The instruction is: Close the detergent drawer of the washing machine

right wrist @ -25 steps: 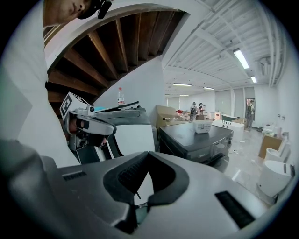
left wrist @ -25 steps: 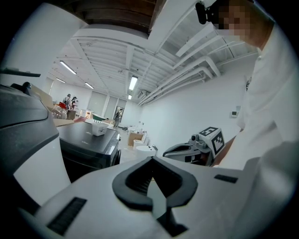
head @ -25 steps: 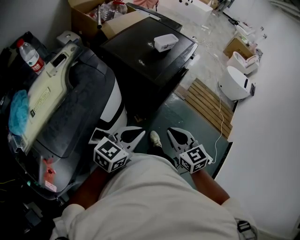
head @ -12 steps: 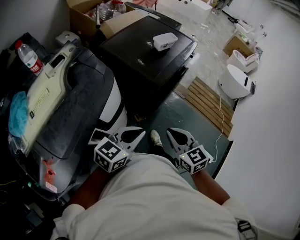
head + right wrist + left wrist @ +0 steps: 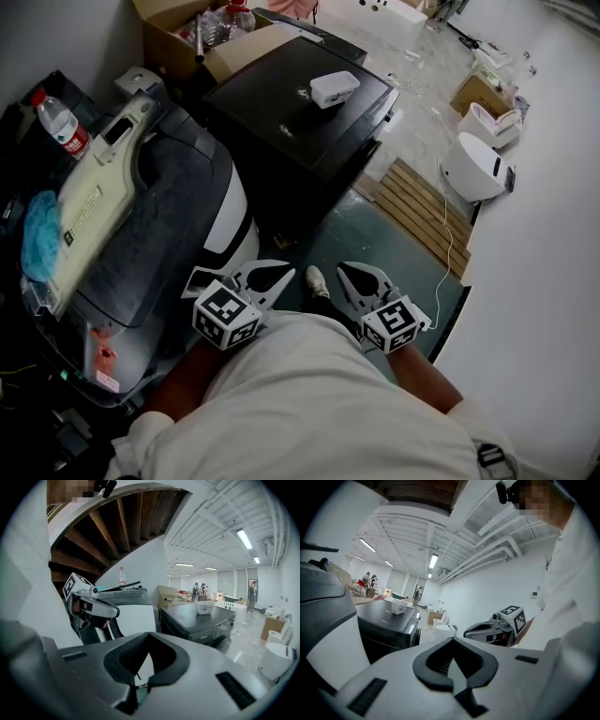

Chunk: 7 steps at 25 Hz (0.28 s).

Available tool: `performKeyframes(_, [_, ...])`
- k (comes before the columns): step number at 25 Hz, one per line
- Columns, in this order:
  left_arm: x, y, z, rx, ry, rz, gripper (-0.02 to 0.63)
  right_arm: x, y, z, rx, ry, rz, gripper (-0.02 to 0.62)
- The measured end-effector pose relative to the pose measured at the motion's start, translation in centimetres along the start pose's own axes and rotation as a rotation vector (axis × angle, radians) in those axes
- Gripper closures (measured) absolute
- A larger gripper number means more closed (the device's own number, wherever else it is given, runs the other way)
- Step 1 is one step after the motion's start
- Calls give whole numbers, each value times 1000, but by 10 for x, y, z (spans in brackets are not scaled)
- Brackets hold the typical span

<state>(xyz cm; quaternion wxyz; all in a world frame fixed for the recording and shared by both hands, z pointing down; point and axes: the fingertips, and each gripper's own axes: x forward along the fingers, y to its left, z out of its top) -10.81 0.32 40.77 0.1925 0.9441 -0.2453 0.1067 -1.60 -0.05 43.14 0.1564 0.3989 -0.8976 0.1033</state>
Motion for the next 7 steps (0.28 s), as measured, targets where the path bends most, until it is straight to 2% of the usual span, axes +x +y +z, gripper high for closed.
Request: performKeyframes(7, [4, 10, 5, 0, -5, 9, 609, 9, -8, 5, -10, -1, 6, 591])
